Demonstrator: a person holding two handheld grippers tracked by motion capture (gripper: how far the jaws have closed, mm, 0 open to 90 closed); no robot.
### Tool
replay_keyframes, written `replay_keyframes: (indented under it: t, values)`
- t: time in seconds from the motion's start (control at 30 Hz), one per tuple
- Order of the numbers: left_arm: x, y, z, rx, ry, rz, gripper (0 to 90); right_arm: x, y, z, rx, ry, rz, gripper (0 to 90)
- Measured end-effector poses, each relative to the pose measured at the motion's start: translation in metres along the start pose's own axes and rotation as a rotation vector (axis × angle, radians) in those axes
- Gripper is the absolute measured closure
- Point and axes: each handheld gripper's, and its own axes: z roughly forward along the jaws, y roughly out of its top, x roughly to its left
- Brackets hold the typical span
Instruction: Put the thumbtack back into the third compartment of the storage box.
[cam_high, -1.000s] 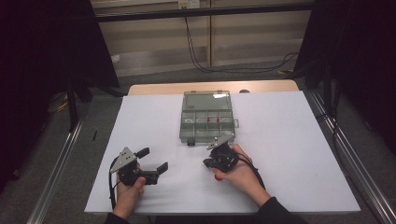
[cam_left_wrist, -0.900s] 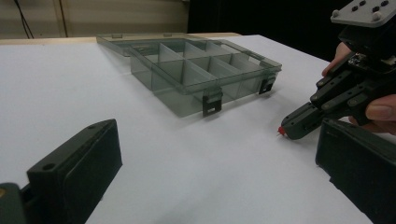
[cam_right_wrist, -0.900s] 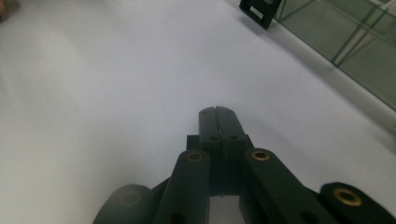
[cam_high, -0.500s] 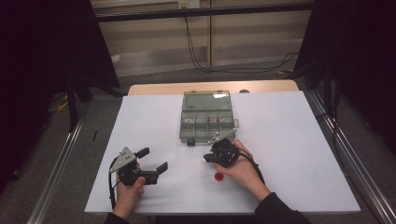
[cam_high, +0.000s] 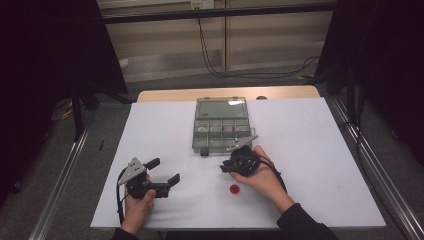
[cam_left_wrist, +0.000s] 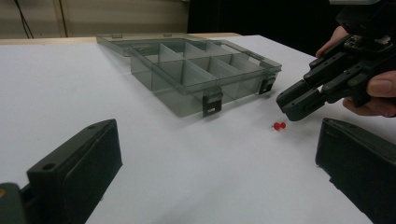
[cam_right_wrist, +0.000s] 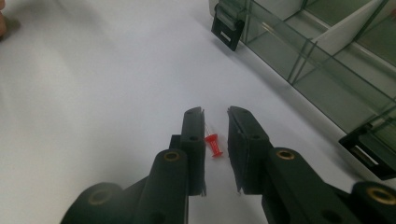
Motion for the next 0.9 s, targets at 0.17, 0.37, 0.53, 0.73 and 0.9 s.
replay_keyframes:
  t: [0.17, 0.37, 0.53, 0.73, 0.9]
  values:
    - [0.0, 0.0, 0.0, -0.001, -0.001, -0.001, 0.2, -0.001, -0.002, 0.006, 0.017, 0.004, -0.006, 77.7]
    - [0.0, 0.0, 0.0, 0.0, -0.004, 0.0, 0.2, -0.001, -0.005, 0.012, 0.03, 0.003, -0.011, 81.7]
    - [0.0, 0.0, 0.0, -0.001, -0.005, -0.002, 0.2, -0.001, -0.007, 0.013, 0.022, -0.01, -0.021, 85.4]
    - [0.0, 0.0, 0.0, -0.001, 0.0, 0.005, 0.2, -0.001, -0.01, 0.011, 0.012, -0.005, 0.017, 85.9]
    - [0.0, 0.0, 0.0, 0.001, -0.004, 0.002, 0.2, -0.003, -0.008, 0.006, -0.007, 0.004, 0.022, 86.0]
